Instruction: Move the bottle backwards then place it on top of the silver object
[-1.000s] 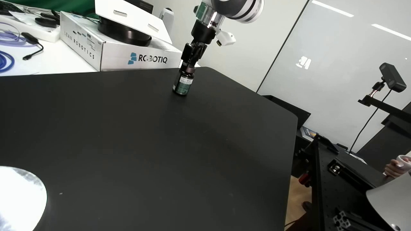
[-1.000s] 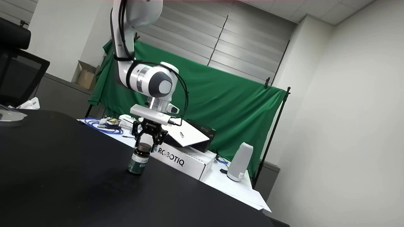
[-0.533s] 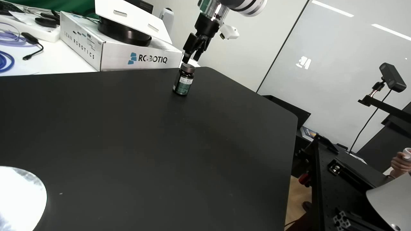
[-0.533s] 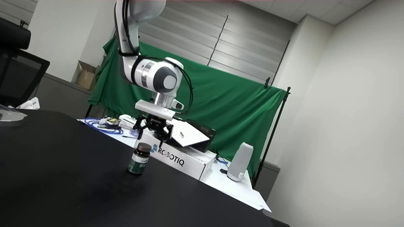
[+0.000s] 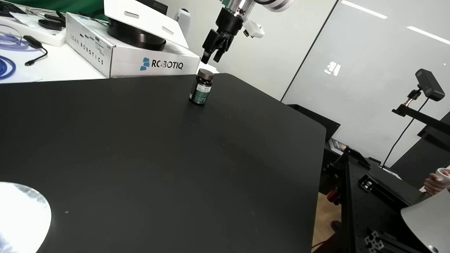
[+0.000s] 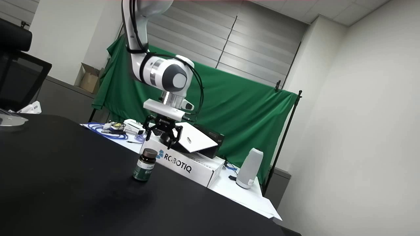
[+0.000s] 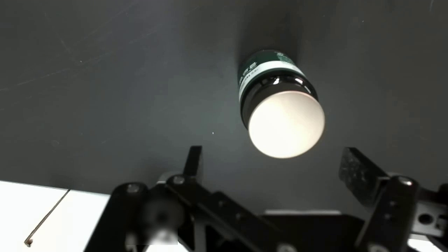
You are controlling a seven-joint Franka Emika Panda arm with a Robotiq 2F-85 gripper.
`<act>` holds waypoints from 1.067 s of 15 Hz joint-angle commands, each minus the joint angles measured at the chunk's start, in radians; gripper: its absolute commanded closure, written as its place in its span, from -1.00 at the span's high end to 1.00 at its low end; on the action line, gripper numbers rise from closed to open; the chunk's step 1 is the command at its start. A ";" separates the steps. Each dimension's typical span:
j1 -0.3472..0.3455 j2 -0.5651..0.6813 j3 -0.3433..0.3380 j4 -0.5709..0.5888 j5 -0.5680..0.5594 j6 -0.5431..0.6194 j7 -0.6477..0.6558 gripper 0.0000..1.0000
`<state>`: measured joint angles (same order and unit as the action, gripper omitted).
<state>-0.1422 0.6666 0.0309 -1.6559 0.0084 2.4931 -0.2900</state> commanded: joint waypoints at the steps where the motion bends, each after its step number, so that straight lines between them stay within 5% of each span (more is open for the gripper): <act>1: -0.010 0.001 0.008 0.003 0.013 -0.032 0.000 1.00; 16: -0.012 0.065 0.023 0.026 0.019 -0.019 -0.028 1.00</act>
<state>-0.1434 0.7154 0.0393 -1.6551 0.0193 2.4702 -0.3050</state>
